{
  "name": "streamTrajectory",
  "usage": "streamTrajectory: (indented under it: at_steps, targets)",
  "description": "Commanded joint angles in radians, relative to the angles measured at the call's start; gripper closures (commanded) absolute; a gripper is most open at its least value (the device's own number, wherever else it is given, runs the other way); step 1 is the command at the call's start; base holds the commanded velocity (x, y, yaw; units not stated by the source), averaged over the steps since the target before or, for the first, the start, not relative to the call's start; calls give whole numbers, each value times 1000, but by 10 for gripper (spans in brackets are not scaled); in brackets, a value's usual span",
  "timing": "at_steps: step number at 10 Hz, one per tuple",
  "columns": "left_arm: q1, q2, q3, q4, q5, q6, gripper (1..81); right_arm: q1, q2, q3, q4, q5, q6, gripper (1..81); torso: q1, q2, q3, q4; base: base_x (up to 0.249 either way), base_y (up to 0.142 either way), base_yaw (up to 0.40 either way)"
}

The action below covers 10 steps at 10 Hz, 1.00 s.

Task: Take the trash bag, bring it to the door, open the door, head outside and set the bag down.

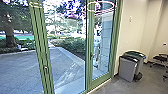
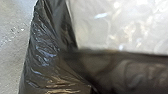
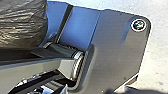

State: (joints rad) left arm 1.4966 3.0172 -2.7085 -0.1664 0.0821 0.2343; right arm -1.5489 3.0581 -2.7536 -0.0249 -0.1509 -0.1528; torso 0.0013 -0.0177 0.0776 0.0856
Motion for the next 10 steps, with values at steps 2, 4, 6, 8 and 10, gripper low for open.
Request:
streamTrajectory:
  at_steps: [2, 4, 6, 8, 10]
  targets:
    - [-68, -6, 4, 18, 54, 8, 811, 62, 0, -13, 5, -58, -1, 10, 0, 0, 0, 0, 134, -65, 0]
    - [-66, -6, 6, 18, 53, 10, 811, 60, -3, -17, 11, -58, -1, 10, 0, 0, 0, 0, 123, 0, 0]
    - [-63, -4, 18, 16, 39, 10, 811, 57, -6, -17, 8, -58, -1, 10, 0, 0, 0, 0, 117, 0, 0]
    - [-61, -3, 30, 18, 33, 10, 811, 62, -5, -17, 6, -59, -1, 10, 0, 0, 0, 0, 116, 0, 0]
    - [-62, -3, 30, 16, 33, 8, 811, 55, -3, -15, 10, -58, -1, 10, 0, 0, 0, 0, 129, -71, 0]
